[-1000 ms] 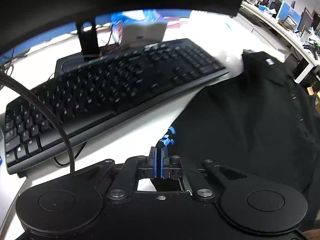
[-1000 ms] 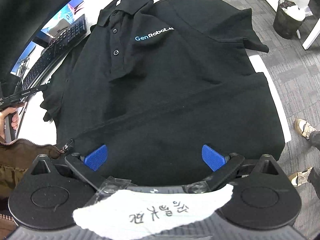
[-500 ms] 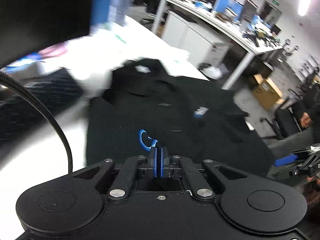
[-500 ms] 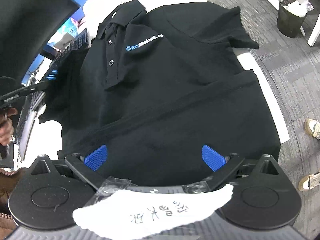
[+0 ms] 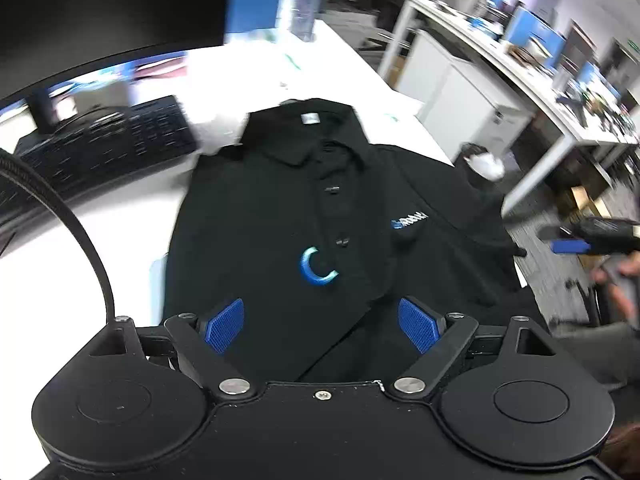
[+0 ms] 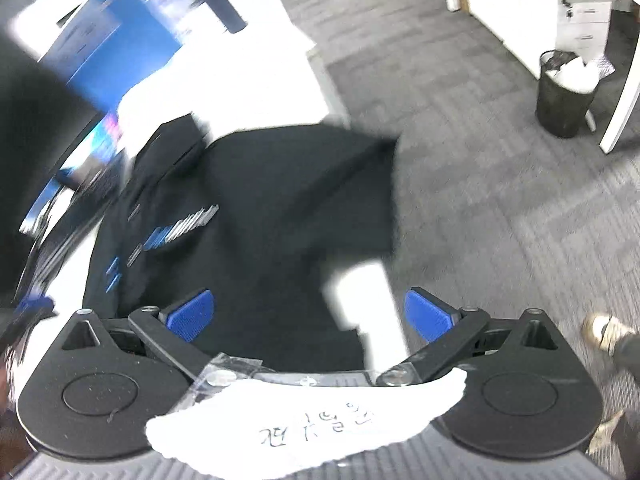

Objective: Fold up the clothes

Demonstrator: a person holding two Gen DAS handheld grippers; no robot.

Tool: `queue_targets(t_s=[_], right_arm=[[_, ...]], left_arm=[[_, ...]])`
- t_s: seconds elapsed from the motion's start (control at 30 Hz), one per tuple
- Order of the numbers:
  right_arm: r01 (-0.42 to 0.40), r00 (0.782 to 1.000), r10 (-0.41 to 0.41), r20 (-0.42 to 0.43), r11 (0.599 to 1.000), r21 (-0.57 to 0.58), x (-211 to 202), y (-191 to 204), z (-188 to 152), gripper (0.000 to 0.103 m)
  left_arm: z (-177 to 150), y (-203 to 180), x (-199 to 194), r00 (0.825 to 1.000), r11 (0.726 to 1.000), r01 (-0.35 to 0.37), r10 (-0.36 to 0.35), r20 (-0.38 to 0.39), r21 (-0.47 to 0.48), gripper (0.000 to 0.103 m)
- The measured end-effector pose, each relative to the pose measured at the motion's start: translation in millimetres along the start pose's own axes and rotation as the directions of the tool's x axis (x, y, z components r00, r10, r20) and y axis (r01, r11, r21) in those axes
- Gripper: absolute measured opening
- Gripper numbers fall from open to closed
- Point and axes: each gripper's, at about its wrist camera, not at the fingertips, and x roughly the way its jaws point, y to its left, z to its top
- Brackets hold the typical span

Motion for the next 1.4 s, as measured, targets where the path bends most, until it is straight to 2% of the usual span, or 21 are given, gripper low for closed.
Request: queue_targets(t_s=[0.1, 0.27, 0.33, 0.4, 0.47, 0.5, 0.53, 0.57, 0.63, 0.67, 0.77, 0.9, 0.97, 1.1, 1.2, 1.23, 1.27, 1.3, 1.33, 1.37, 1.4], right_arm=[[-0.011, 1.000, 0.010, 0.011, 0.997, 0.075, 39.1, -37.0, 38.8, 0.103], [-0.146, 0.989, 0.145, 0.026, 0.942, 0.302, 101.7, -91.2, 73.9, 0.103], [-0.225, 0.972, 0.231, 0.035, 0.886, 0.404, 122.6, -108.7, 76.5, 0.103], [-0.311, 0.940, 0.340, 0.040, 0.799, 0.514, 143.8, -123.5, 73.0, 0.103], [-0.351, 0.918, 0.394, 0.047, 0.752, 0.558, 155.2, -128.6, 68.8, 0.101], [-0.360, 0.916, 0.396, 0.061, 0.746, 0.560, 155.9, -129.7, 67.2, 0.094], [-0.369, 0.914, 0.399, 0.074, 0.741, 0.561, 156.5, -130.7, 65.6, 0.075], [-0.383, 0.910, 0.403, 0.093, 0.734, 0.560, 155.8, -131.4, 64.5, 0.065], [-0.393, 0.912, 0.392, 0.121, 0.750, 0.533, 145.3, -129.9, 65.9, 0.021], [-0.389, 0.916, 0.380, 0.128, 0.764, 0.515, 139.1, -128.7, 67.2, 0.013], [-0.381, 0.925, 0.350, 0.150, 0.835, 0.398, 109.8, -116.0, 76.7, 0.004], [-0.427, 0.902, 0.395, 0.177, 0.878, 0.217, 61.2, -77.1, 91.7, 0.003], [-0.453, 0.887, 0.436, 0.155, 0.885, 0.103, 42.5, -41.3, 97.4, 0.003], [-0.536, 0.842, 0.540, 0.009, 0.837, -0.113, 33.7, 60.4, 91.4, 0.004], [-0.601, 0.800, 0.578, -0.162, 0.773, -0.206, 56.2, 135.7, 62.4, 0.004], [-0.607, 0.794, 0.568, -0.217, 0.763, -0.224, 67.9, 155.4, 48.4, 0.005], [-0.594, 0.801, 0.533, -0.273, 0.766, -0.245, 82.2, 171.5, 32.0, 0.009], [-0.579, 0.807, 0.492, -0.327, 0.770, -0.270, 95.5, 185.7, 16.5, 0.023], [-0.566, 0.812, 0.451, -0.371, 0.766, -0.306, 102.9, 195.8, 4.4, 0.040], [-0.563, 0.813, 0.426, -0.397, 0.749, -0.349, 103.3, 204.5, -4.8, 0.048], [-0.564, 0.814, 0.415, -0.406, 0.732, -0.382, 99.2, 209.9, -12.4, 0.067]], left_arm=[[-6.8, 3.1, -19.7, 1.000, 0.999, -0.030, 0.031, 0.001, -0.044, 0.084], [-21.0, 2.2, -46.6, 0.997, 0.991, -0.075, 0.075, -0.002, -0.107, 0.084], [-26.1, -0.3, -53.0, 0.996, 0.988, -0.091, 0.091, -0.003, -0.122, 0.084], [-28.8, -3.2, -56.4, 0.995, 0.986, -0.103, 0.104, -0.003, -0.128, 0.084], [-29.8, -5.3, -58.5, 0.993, 0.985, -0.117, 0.117, -0.002, -0.128, 0.084], [-29.5, -5.9, -58.8, 0.992, 0.984, -0.123, 0.124, 0.000, -0.128, 0.084], [-29.0, -6.2, -58.8, 0.992, 0.983, -0.126, 0.127, 0.003, -0.130, 0.084], [-27.8, -6.1, -58.2, 0.992, 0.983, -0.125, 0.127, 0.006, -0.136, 0.084], [-25.0, -5.9, -56.0, 0.992, 0.982, -0.120, 0.124, 0.015, -0.148, 0.084], [-23.3, -6.0, -54.9, 0.993, 0.981, -0.116, 0.121, 0.019, -0.153, 0.084], [-19.1, -7.5, -51.1, 0.993, 0.981, -0.106, 0.113, 0.032, -0.160, 0.084], [-14.8, -8.5, -46.1, 0.994, 0.981, -0.087, 0.096, 0.043, -0.172, 0.084], [-13.1, -8.3, -44.1, 0.995, 0.981, -0.080, 0.089, 0.047, -0.176, 0.084], [-12.0, -5.2, -43.1, 0.995, 0.980, -0.075, 0.086, 0.052, -0.184, 0.084], [-15.1, 0.1, -43.8, 0.995, 0.978, -0.077, 0.087, 0.045, -0.195, 0.084], [-16.7, 2.7, -44.1, 0.995, 0.977, -0.080, 0.090, 0.040, -0.199, 0.084], [-18.1, 5.6, -45.1, 0.995, 0.976, -0.086, 0.095, 0.034, -0.202, 0.084], [-19.4, 8.6, -46.5, 0.994, 0.975, -0.094, 0.102, 0.027, -0.202, 0.084], [-21.7, 12.1, -48.6, 0.994, 0.974, -0.104, 0.111, 0.023, -0.201, 0.084], [-24.7, 16.1, -51.2, 0.992, 0.973, -0.115, 0.122, 0.022, -0.199, 0.085], [-28.6, 20.5, -52.9, 0.990, 0.971, -0.130, 0.137, 0.021, -0.200, 0.090]])
